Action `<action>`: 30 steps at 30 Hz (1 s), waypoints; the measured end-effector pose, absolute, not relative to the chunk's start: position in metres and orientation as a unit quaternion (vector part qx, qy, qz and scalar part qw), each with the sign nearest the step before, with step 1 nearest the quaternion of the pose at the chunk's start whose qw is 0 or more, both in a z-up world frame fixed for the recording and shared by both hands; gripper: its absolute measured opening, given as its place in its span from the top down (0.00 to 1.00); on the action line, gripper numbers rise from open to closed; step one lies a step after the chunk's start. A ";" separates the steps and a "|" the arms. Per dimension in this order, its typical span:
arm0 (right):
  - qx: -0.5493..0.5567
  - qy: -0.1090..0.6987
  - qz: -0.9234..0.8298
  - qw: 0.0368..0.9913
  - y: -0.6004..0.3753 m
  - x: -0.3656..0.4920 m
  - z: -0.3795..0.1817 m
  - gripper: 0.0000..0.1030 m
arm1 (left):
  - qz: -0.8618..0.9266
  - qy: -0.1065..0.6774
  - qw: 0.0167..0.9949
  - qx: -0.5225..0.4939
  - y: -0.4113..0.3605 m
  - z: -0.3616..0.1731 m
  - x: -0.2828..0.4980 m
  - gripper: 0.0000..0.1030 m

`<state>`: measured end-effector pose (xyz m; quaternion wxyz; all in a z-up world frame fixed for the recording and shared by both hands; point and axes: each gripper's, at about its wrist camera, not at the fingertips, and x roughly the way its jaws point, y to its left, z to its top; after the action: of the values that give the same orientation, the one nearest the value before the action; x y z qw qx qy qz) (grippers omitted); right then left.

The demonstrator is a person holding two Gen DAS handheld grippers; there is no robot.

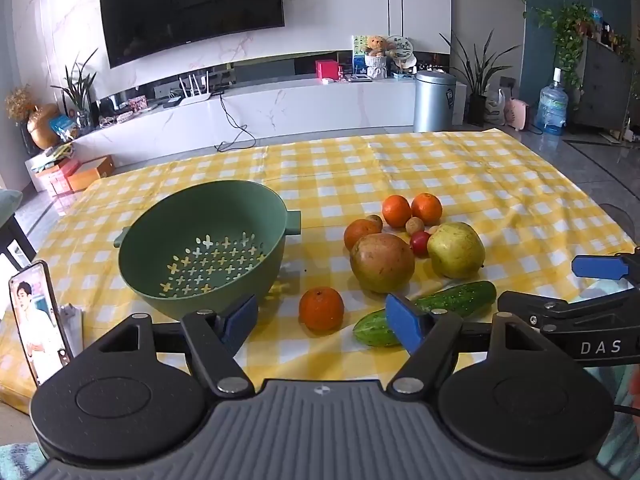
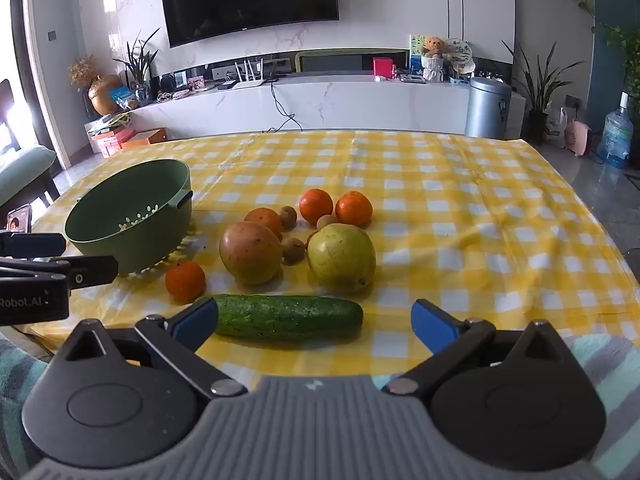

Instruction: Organize fruits

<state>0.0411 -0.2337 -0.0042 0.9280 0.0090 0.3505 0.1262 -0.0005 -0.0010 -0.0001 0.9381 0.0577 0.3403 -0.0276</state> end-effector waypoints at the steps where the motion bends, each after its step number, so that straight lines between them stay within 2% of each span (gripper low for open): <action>1: 0.012 0.357 0.128 0.925 -0.234 0.042 -0.005 0.04 | -0.029 0.339 0.938 0.059 -0.002 0.000 -0.001 0.17; 30: 0.006 0.372 0.121 0.920 -0.233 0.045 -0.012 0.04 | -0.035 0.360 0.931 0.047 0.002 -0.003 0.003 0.18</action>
<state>0.0449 -0.2330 -0.0120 0.9205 0.0060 0.3715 0.1210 0.0028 0.0015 -0.0027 0.9311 0.0469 0.3601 -0.0353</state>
